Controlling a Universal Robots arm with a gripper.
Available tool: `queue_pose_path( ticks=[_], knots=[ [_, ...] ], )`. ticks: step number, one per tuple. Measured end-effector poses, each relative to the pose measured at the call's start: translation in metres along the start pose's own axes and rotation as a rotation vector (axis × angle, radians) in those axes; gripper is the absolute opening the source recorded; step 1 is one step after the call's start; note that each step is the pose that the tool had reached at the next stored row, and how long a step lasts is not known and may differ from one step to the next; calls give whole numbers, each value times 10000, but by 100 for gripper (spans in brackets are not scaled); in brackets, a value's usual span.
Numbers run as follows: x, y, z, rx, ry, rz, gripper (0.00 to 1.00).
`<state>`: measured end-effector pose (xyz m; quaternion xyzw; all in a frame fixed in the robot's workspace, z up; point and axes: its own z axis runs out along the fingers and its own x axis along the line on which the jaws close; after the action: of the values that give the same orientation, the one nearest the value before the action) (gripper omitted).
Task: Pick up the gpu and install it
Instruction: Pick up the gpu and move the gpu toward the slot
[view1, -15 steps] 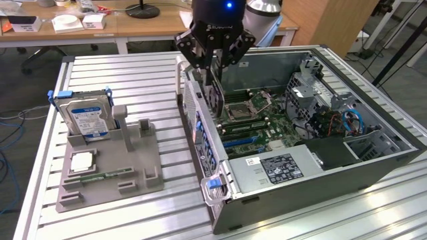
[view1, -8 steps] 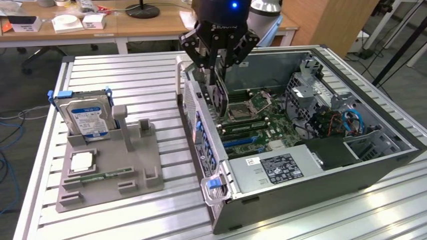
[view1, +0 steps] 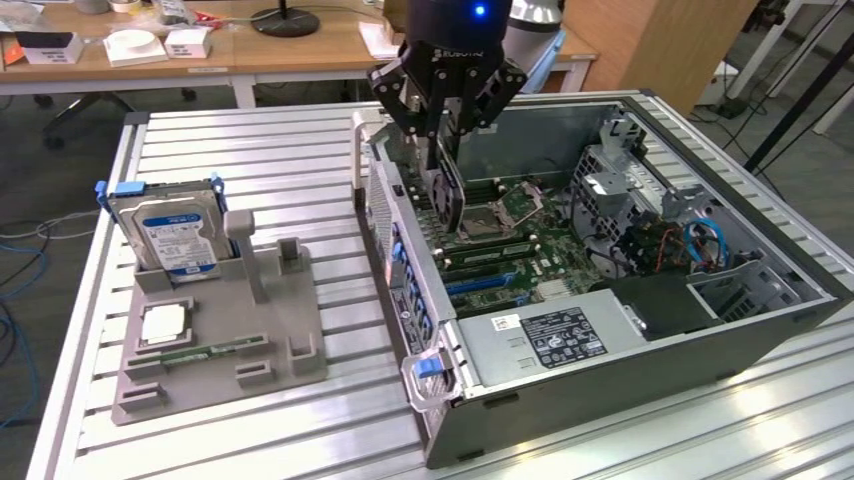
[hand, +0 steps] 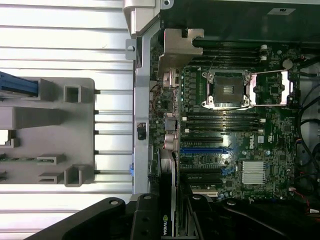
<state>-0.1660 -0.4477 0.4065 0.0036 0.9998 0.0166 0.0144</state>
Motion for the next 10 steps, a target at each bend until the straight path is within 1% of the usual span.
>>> queue_pose_path(
  ticks=[10],
  knots=[
    [-111,1,3,-1,6,0,26]
  ],
)
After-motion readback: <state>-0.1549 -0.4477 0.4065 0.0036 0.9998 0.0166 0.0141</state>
